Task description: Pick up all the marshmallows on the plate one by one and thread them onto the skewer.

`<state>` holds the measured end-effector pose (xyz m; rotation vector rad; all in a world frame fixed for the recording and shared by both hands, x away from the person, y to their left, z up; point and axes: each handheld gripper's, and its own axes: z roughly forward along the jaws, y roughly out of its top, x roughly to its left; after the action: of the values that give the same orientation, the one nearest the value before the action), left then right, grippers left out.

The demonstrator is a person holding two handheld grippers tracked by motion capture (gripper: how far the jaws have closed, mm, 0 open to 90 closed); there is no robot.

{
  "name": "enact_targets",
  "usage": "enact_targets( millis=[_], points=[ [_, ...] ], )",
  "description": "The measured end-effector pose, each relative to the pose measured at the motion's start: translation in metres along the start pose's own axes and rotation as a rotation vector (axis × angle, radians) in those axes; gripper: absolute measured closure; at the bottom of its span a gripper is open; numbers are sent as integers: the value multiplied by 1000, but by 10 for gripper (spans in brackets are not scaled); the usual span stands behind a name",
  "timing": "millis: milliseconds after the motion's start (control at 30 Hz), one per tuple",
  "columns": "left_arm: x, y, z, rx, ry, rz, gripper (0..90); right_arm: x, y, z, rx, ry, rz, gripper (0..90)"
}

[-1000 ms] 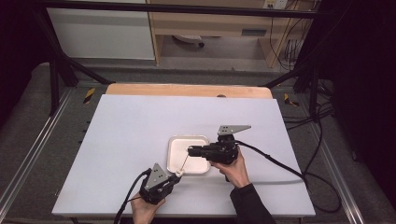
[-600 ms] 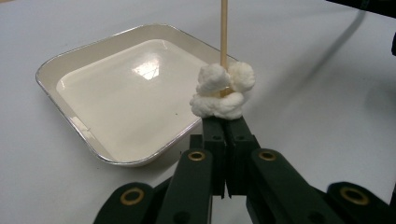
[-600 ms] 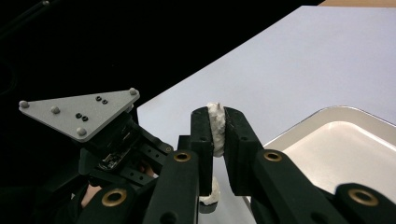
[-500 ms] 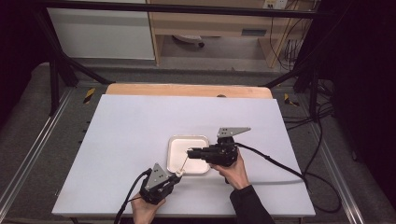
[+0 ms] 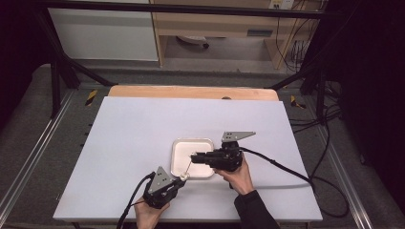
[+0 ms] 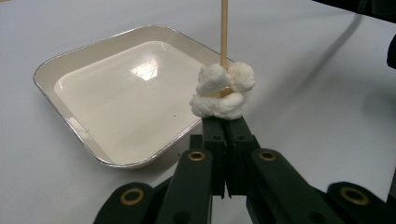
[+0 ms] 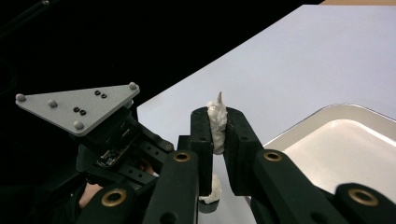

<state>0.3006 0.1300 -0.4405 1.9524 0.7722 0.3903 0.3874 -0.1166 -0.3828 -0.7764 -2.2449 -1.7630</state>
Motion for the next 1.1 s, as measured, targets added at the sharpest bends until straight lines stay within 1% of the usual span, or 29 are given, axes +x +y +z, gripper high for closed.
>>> enact_targets(
  millis=[67,100,133,167,200,233,267,300,400,467,500,533,567,633,700,767,800,833,933,1067,1100],
  points=[
    [0,1,0,-11,-5,-6,886,0,0,0,6,-1,-1,834],
    [0,2,-2,-48,-16,-11,886,0,0,0,7,-2,-2,832],
    [-1,5,-5,-77,-20,-16,886,0,-1,2,44,0,1,828],
    [-3,10,-7,-58,26,4,884,-1,-6,8,92,0,2,825],
    [-4,14,-6,-26,60,35,885,-1,-12,13,95,-6,3,824],
    [-5,14,-6,-31,66,39,884,0,-13,14,73,-22,-5,823],
    [-4,14,-6,-34,63,35,883,1,-13,14,56,-20,-7,822],
    [-3,13,-6,-33,54,24,884,1,-13,15,50,-16,-2,819],
    [1,11,-4,-35,22,-6,884,0,-14,16,64,-21,7,808],
    [1,11,-3,-47,12,-15,884,0,-15,16,69,-25,8,799],
    [1,12,-3,-42,12,-18,883,-1,-16,17,79,-21,14,791],
    [2,12,-3,-37,13,-11,883,-1,-17,18,86,-23,17,783],
    [2,12,-3,-39,11,-15,883,0,-17,18,84,-33,12,775],
    [5,11,-4,-41,12,-28,883,1,-16,17,73,-34,12,706],
    [8,9,-6,-41,13,-46,883,2,-15,15,57,-41,8,599],
    [10,6,-8,-45,18,-57,883,4,-12,9,36,-68,-20,515],
    [12,6,-9,-43,18,-60,882,5,-11,6,24,-88,-31,467],
    [13,5,-10,-42,20,-63,882,5,-11,2,22,-116,-46,439],
    [16,5,-12,-38,22,-67,882,1,-13,-8,23,-187,-75,348],
    [18,5,-13,-34,20,-67,881,-7,-21,-22,37,-281,-113,218],
    [18,5,-14,-32,20,-67,881,-9,-23,-25,44,-302,-119,201]
  ],
)
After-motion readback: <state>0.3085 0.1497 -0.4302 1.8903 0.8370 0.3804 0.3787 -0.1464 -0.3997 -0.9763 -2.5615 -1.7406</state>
